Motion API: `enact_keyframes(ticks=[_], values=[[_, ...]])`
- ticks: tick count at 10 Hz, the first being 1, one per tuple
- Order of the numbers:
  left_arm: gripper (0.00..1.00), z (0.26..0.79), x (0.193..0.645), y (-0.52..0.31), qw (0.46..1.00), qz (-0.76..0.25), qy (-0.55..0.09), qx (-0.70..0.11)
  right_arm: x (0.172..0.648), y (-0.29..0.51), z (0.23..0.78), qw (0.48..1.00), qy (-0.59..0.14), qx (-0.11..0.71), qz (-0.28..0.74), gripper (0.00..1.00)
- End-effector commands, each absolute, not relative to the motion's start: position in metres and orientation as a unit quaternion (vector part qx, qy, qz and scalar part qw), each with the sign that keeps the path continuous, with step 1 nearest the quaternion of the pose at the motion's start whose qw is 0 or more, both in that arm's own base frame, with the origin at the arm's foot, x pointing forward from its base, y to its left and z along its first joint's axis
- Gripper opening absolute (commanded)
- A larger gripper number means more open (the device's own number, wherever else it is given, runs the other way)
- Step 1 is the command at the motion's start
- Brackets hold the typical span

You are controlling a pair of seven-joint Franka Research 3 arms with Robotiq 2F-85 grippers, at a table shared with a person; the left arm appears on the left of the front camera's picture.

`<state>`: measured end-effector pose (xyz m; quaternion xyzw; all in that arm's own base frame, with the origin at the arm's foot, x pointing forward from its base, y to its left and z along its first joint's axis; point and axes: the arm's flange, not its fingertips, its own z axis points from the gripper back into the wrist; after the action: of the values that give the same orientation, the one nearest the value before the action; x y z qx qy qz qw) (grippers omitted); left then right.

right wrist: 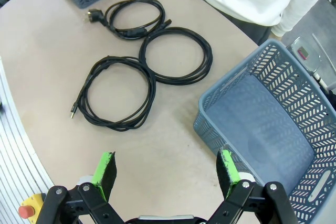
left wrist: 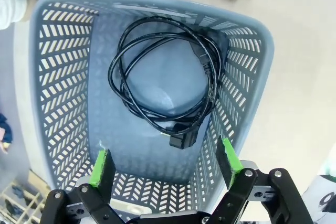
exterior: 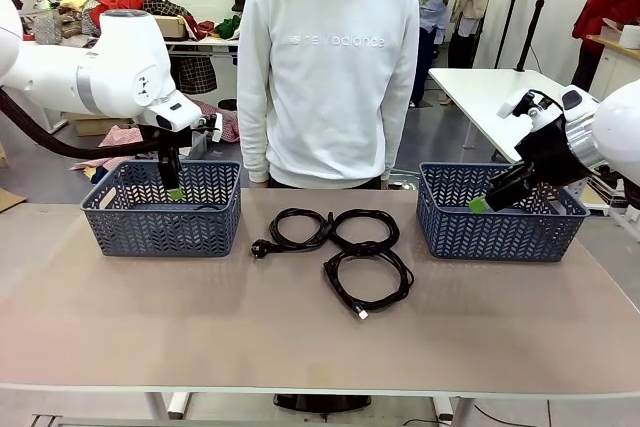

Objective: Organize the cables according to human instructions.
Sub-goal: Pick up a bundle of cables and place it in the basket indicated by the human.

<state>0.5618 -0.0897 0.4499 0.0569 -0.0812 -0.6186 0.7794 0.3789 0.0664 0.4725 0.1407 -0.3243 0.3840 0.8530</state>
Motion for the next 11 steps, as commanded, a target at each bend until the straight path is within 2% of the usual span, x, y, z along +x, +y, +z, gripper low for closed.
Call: enact_keyframes(ticks=[1,5,11], values=[[1.00,0.458,0.554,-0.098,0.788,-0.606,-0.100,0.046,0.380,0.065,0.472,0.852,-0.325,0.145,0.384,1.00],[1.00,0.481,0.501,-0.133,0.783,-0.603,-0.154,-0.007,0.380,0.065,0.472,0.852,-0.325,0.145,0.384,1.00],[1.00,0.476,0.428,-0.178,0.739,-0.651,-0.154,-0.077,0.380,0.065,0.472,0.852,-0.325,0.145,0.384,1.00]])
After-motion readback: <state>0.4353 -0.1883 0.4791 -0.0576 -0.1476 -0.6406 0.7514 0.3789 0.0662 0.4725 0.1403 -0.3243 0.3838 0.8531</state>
